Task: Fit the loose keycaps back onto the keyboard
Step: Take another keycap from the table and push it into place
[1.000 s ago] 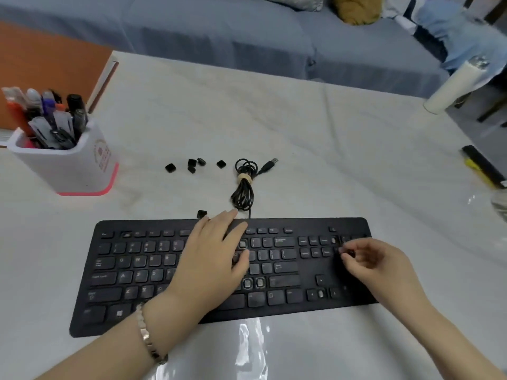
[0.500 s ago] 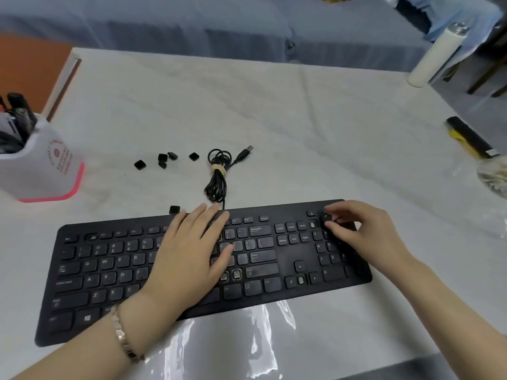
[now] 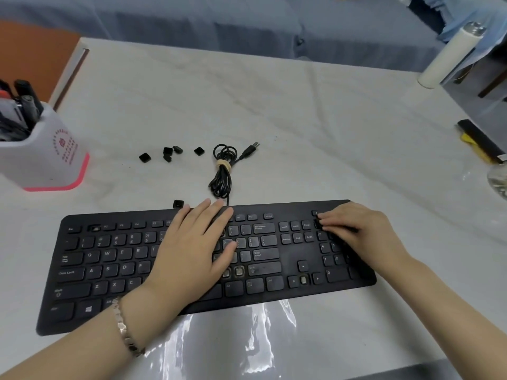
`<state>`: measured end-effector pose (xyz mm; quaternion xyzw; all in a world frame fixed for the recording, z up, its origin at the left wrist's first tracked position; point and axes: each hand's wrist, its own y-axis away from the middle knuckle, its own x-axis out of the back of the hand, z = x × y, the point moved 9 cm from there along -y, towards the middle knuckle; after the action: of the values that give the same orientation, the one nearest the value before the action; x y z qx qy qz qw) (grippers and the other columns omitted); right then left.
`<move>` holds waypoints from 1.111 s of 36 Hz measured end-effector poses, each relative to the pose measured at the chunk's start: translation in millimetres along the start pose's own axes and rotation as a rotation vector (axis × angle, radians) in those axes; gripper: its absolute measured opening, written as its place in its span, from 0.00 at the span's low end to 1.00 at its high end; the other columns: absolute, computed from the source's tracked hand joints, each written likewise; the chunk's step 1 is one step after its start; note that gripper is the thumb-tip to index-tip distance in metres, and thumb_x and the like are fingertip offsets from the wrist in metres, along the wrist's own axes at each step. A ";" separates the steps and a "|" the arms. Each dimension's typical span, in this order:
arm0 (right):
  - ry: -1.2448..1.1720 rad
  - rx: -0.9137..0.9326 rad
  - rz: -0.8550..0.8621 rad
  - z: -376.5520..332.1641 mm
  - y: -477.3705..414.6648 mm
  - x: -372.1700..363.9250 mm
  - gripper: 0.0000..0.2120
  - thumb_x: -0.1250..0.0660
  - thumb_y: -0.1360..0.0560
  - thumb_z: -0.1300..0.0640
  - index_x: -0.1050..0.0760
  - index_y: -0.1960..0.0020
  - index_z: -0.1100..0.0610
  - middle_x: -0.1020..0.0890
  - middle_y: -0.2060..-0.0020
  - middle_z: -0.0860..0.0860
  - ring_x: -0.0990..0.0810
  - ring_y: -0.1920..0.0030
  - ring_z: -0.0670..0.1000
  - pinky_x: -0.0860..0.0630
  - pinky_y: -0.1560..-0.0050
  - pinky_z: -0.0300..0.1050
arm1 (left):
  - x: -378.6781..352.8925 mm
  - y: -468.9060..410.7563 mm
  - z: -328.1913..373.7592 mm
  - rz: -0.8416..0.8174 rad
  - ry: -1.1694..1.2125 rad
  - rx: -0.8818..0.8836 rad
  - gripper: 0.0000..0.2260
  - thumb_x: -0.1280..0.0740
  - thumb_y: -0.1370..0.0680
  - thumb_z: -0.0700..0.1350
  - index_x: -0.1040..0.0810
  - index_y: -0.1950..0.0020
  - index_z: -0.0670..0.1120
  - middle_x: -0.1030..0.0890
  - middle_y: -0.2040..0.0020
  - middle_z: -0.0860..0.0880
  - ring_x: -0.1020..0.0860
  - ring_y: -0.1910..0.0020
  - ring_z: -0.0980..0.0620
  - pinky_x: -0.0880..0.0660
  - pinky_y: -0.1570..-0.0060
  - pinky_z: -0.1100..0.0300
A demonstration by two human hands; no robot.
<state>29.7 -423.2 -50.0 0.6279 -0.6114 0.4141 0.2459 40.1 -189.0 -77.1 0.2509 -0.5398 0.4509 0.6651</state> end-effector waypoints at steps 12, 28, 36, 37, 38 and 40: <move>0.026 0.036 0.072 -1.3 13.1 -9.7 0.08 0.34 0.30 0.63 0.19 0.53 0.60 0.21 0.54 0.47 0.26 0.51 0.43 0.33 0.43 0.28 | -0.6 0.1 -0.2 0.006 -0.005 -0.002 0.23 0.44 0.26 0.54 0.26 0.37 0.43 0.24 0.37 0.44 0.28 0.36 0.44 0.41 0.34 0.49; -0.087 0.024 0.182 4.4 14.2 -7.6 0.13 0.39 0.28 0.55 0.19 0.54 0.60 0.20 0.54 0.48 0.28 0.48 0.32 0.32 0.43 0.30 | -1.4 0.2 -0.6 0.008 -0.008 -0.003 0.23 0.44 0.26 0.54 0.26 0.36 0.43 0.24 0.37 0.44 0.28 0.36 0.44 0.41 0.34 0.49; 0.026 0.124 0.091 -0.5 8.4 -8.1 0.13 0.40 0.27 0.55 0.19 0.54 0.60 0.21 0.54 0.46 0.25 0.51 0.44 0.31 0.44 0.32 | -0.5 0.0 -0.3 0.016 -0.002 -0.001 0.22 0.44 0.26 0.53 0.26 0.37 0.43 0.24 0.37 0.44 0.28 0.36 0.44 0.40 0.35 0.49; 0.044 0.140 0.080 -2.7 6.8 -8.2 0.13 0.40 0.27 0.55 0.19 0.54 0.60 0.21 0.54 0.46 0.25 0.52 0.45 0.32 0.45 0.32 | -0.7 -0.1 -0.5 0.015 0.000 -0.001 0.22 0.43 0.26 0.53 0.26 0.37 0.43 0.24 0.37 0.44 0.28 0.36 0.44 0.40 0.35 0.49; 0.058 0.158 0.071 -5.0 5.8 -8.3 0.14 0.40 0.27 0.54 0.19 0.54 0.60 0.21 0.55 0.47 0.25 0.52 0.46 0.32 0.46 0.31 | -0.9 0.1 -0.7 0.014 0.000 0.000 0.22 0.43 0.26 0.53 0.26 0.37 0.43 0.24 0.37 0.44 0.28 0.36 0.44 0.41 0.34 0.49; 0.079 0.192 0.048 -8.4 5.6 -9.6 0.18 0.42 0.24 0.49 0.19 0.54 0.60 0.20 0.55 0.48 0.25 0.53 0.46 0.32 0.46 0.29 | -1.4 -0.2 -0.7 0.010 0.001 0.001 0.22 0.44 0.26 0.53 0.26 0.37 0.43 0.24 0.37 0.44 0.28 0.36 0.44 0.41 0.34 0.49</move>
<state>23.3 -411.7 -54.5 0.6170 -0.5735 0.5010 0.1986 40.6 -189.0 -78.6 0.2483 -0.5404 0.4545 0.6631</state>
